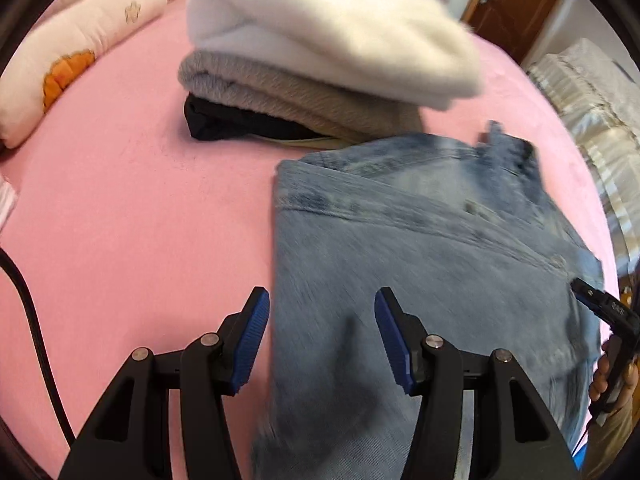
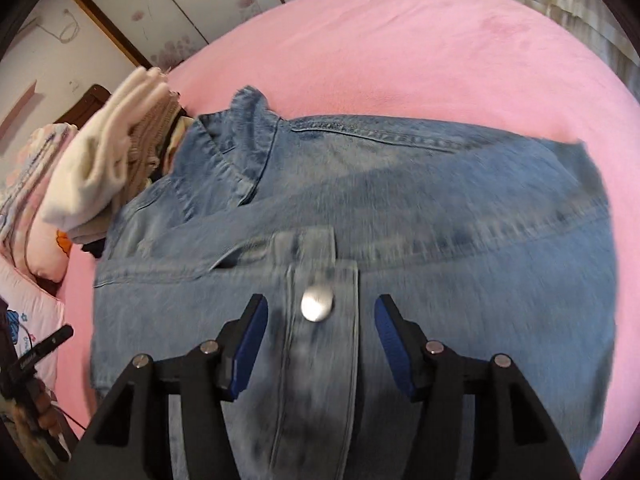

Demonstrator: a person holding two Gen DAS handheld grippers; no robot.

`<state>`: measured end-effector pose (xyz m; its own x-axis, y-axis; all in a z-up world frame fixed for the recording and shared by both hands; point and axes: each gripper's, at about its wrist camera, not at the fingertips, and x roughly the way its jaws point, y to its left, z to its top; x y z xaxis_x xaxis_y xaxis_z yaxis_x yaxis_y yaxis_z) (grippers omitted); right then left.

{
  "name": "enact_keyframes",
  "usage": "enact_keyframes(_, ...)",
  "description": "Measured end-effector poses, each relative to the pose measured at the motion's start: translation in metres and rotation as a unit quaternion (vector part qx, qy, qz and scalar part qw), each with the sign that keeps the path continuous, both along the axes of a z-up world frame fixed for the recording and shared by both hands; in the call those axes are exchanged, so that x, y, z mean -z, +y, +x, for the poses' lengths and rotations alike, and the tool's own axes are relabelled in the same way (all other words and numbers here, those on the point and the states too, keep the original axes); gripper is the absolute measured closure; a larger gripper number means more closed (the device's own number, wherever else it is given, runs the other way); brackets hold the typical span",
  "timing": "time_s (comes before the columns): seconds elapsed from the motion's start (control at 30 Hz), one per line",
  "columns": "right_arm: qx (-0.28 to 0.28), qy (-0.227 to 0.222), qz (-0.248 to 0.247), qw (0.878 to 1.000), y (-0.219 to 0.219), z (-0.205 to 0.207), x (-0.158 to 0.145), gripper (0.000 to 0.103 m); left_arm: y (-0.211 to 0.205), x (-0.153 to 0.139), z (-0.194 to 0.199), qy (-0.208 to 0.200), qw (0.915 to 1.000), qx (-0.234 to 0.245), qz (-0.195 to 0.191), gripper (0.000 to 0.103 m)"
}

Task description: Fold large clothes

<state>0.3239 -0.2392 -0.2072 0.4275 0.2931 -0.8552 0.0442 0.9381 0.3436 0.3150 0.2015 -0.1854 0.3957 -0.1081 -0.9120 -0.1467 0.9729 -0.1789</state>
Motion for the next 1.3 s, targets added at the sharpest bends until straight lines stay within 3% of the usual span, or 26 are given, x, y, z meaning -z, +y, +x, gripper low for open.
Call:
enact_keyframes(0.1,-0.017,0.001,0.000,1.000,0.004,0.013,0.008,0.046,0.013,0.023,0.024,0.027,0.9996,-0.011,0.002,0.049)
enact_keyframes(0.17,-0.033,-0.004,-0.003,0.999,0.009,0.015,0.011,0.039,0.017,0.039,0.035,0.047,0.9988,-0.014,-0.002,0.049)
enact_keyframes(0.27,-0.060,-0.021,-0.037,0.997,0.019,0.011,0.012,0.039,0.017,0.056,0.046,0.060,0.9980,-0.016,-0.011,0.047)
enact_keyframes(0.33,-0.086,-0.032,-0.043,0.995,0.025,0.005,0.011,0.057,0.013,0.056,0.049,0.045,0.9989,-0.014,-0.008,0.047)
enact_keyframes(0.37,-0.091,-0.036,-0.047,0.994,0.028,0.002,0.011,0.067,0.010,0.055,0.050,0.037,0.9993,-0.010,-0.006,0.059)
enact_keyframes(0.4,-0.091,-0.043,-0.058,0.993,0.031,-0.001,0.009,0.070,0.006,0.053,0.051,0.027,0.9996,-0.004,-0.009,0.071)
enact_keyframes(0.43,-0.096,-0.050,-0.070,0.992,0.037,-0.004,0.007,0.074,0.002,0.050,0.051,0.021,0.9998,-0.003,-0.005,0.091)
enact_keyframes(0.5,-0.096,-0.072,-0.098,0.988,0.046,-0.011,0.000,0.079,-0.008,0.040,0.048,0.000,0.9993,-0.005,0.036,0.097)
enact_keyframes(0.57,-0.093,-0.103,-0.112,0.984,0.053,-0.018,-0.012,0.081,-0.013,0.025,0.039,-0.039,0.9974,-0.011,0.059,0.098)
enact_keyframes(0.7,-0.077,-0.173,-0.113,0.975,0.057,-0.024,-0.042,0.081,-0.004,0.000,0.023,-0.103,0.9928,-0.045,0.041,0.098)
enact_keyframes(0.77,-0.064,-0.194,-0.117,0.972,0.056,-0.018,-0.049,0.080,-0.007,-0.001,0.022,-0.120,0.9901,-0.052,0.051,0.098)
enact_keyframes(0.87,-0.047,-0.187,-0.119,0.974,0.051,0.001,-0.039,0.080,-0.011,0.005,0.025,-0.127,0.9882,-0.063,0.059,0.098)
enact_keyframes(0.93,-0.042,-0.136,-0.120,0.983,0.049,0.020,-0.014,0.079,-0.006,0.019,0.029,-0.116,0.9889,-0.071,0.061,0.098)
enact_keyframes(1.0,-0.038,-0.073,-0.119,0.990,0.046,0.034,0.014,0.068,-0.005,0.036,0.029,-0.106,0.9899,-0.067,0.066,0.098)
enact_keyframes(1.03,-0.033,-0.078,-0.110,0.990,0.043,0.033,0.014,0.067,-0.007,0.041,0.030,-0.104,0.9901,-0.063,0.071,0.098)
enact_keyframes(1.1,-0.016,-0.076,-0.116,0.990,0.039,0.029,0.005,0.055,-0.007,0.042,0.031,-0.102,0.9909,-0.053,0.071,0.096)
enact_keyframes(1.3,-0.019,-0.116,-0.126,0.985,0.032,-0.004,-0.037,0.055,0.012,0.018,0.021,-0.078,0.9959,-0.046,0.000,0.084)
